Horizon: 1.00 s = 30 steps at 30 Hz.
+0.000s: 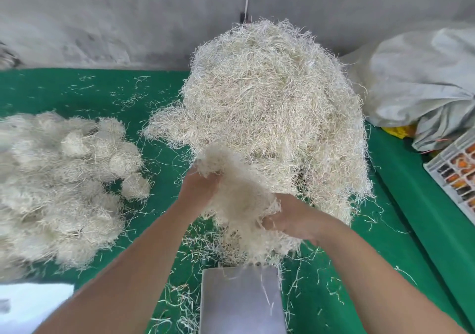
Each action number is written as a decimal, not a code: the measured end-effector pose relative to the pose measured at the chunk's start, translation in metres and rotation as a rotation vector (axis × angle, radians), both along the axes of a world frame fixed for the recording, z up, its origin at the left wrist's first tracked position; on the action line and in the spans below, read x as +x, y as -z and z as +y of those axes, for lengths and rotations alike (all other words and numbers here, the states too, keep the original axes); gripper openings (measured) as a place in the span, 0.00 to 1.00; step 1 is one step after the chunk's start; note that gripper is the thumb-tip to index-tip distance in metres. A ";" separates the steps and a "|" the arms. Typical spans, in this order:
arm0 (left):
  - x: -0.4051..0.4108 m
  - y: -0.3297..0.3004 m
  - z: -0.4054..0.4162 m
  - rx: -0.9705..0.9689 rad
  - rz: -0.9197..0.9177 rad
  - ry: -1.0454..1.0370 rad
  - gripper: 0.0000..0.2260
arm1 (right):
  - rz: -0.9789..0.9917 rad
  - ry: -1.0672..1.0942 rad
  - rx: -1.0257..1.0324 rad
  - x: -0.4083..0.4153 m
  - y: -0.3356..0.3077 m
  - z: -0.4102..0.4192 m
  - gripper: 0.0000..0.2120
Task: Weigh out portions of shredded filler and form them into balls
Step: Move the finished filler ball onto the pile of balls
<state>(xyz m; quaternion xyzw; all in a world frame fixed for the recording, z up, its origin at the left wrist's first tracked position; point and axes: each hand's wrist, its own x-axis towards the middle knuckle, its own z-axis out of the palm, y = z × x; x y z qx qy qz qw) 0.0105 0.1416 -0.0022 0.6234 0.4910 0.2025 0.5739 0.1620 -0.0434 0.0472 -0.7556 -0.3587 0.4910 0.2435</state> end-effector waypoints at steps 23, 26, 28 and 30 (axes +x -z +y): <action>-0.001 -0.007 -0.059 0.502 0.306 0.656 0.33 | 0.626 0.409 0.457 0.016 -0.077 -0.001 0.11; 0.020 -0.025 -0.066 0.373 0.243 0.522 0.07 | 0.668 0.407 0.506 0.006 -0.074 0.003 0.14; 0.026 -0.044 -0.059 0.237 0.111 0.289 0.13 | 0.577 0.443 0.516 0.005 -0.074 0.001 0.36; 0.027 -0.068 -0.049 0.167 0.082 0.175 0.11 | 0.349 0.413 0.507 0.005 -0.067 -0.002 0.22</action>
